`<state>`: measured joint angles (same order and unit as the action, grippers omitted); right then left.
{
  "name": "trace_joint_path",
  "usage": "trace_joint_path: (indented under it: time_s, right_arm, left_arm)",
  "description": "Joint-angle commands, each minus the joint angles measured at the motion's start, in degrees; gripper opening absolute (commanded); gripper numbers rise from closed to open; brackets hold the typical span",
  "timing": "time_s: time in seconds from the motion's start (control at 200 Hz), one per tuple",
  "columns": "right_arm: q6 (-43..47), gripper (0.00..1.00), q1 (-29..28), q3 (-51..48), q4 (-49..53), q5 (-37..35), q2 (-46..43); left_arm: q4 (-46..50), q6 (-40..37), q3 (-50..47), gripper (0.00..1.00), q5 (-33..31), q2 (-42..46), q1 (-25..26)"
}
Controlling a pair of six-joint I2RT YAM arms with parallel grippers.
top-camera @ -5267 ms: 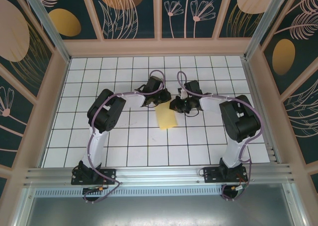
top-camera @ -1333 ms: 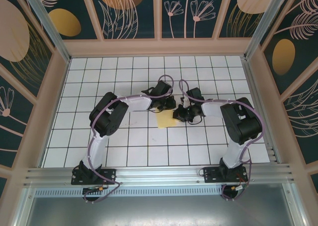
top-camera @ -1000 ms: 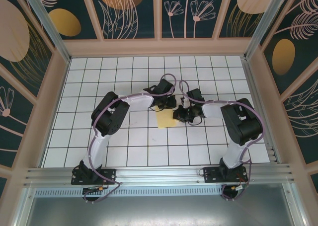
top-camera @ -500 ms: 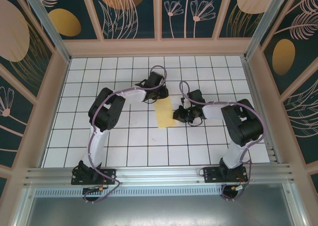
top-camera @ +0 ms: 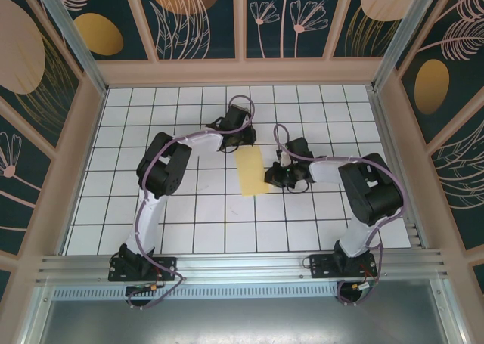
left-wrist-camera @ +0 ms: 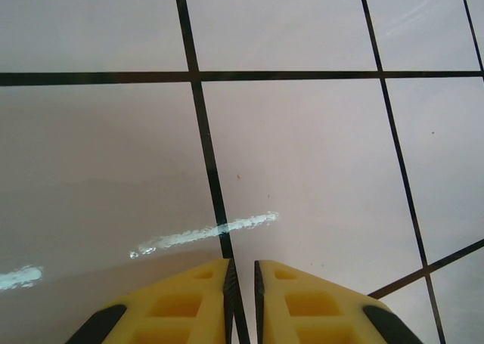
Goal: Fold a paper plane with a square sheet of paper (pick it up from the middle)
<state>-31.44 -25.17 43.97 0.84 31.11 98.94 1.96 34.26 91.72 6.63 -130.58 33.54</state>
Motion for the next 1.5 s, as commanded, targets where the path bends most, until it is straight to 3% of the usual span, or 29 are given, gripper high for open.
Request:
trace_joint_path:
  time_s: [0.0, 0.135, 0.29, 0.635, 0.956, 1.201, 1.496]
  right_arm:
    - [0.1, 0.11, -0.1, 2.2, 7.4, -3.1, -2.1]
    - [-1.6, 0.12, 0.1, 6.3, 4.8, -4.2, -4.0]
    - [1.3, 0.13, -0.1, 12.1, 7.8, -7.1, 1.5]
    - [0.0, 0.13, -6.4, 15.9, 11.8, -12.9, 8.1]
    - [-8.4, 0.12, -15.7, 14.8, 9.6, -13.9, 11.1]
    - [-18.6, 0.12, -18.8, 21.9, 2.9, -12.3, 13.5]
    - [-8.0, 0.13, -15.7, 34.2, 11.8, -14.5, 16.7]
  left_arm:
    - [-0.2, -1.0, -0.7, 0.2, -3.1, 6.3, -0.1]
    - [-1.6, 0.4, -6.5, 0.24, -6.2, 13.0, -0.2]
    - [-2.6, 2.6, -14.0, 0.28, -8.6, 19.6, -0.3]
    - [-3.7, 6.3, -29.8, 0.4, -12.2, 31.8, -1.5]
    - [-4.5, 8.4, -39.5, 0.5, -13.2, 38.8, -2.5]
    - [-6.8, 12.7, -48.7, 0.51, -13.8, 45.9, -2.6]
    - [-8.4, 16.9, -56.6, 0.5, -13.0, 52.2, -2.6]
